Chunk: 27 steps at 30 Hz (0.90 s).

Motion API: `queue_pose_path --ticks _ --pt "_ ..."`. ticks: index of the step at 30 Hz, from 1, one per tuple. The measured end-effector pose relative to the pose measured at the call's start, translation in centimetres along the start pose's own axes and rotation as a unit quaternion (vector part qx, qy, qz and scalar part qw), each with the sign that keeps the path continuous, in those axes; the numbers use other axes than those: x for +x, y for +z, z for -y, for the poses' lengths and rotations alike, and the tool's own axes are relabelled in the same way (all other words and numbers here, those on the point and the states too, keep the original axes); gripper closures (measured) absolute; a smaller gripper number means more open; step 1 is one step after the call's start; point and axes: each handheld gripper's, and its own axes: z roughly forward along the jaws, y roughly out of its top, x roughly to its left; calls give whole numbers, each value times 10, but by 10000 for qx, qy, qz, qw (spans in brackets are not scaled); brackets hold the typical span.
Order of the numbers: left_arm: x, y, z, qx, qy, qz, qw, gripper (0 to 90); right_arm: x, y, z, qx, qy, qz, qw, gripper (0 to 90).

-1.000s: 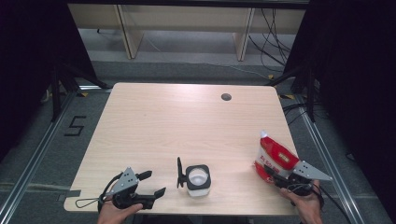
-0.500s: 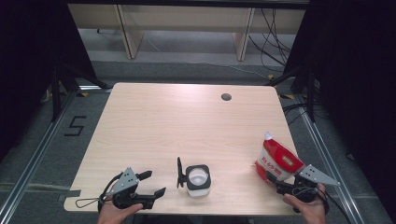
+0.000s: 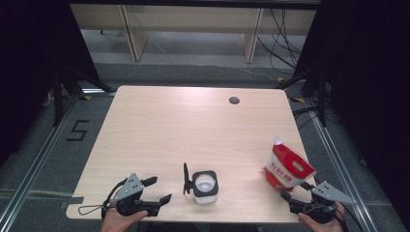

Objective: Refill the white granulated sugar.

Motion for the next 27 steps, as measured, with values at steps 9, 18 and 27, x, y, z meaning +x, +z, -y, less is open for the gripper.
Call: queue_pose_path --ticks 9,18,27 --pt "1 2 1 50 -70 -3 10000 189 8 -8 4 267 57 205 9994 212" --pt "1 2 1 44 -11 14 10000 189 16 -17 7 375 81 289 9988 206" --pt "1 1 0 81 46 -29 10000 189 32 -18 8 507 -57 139 9986 199"
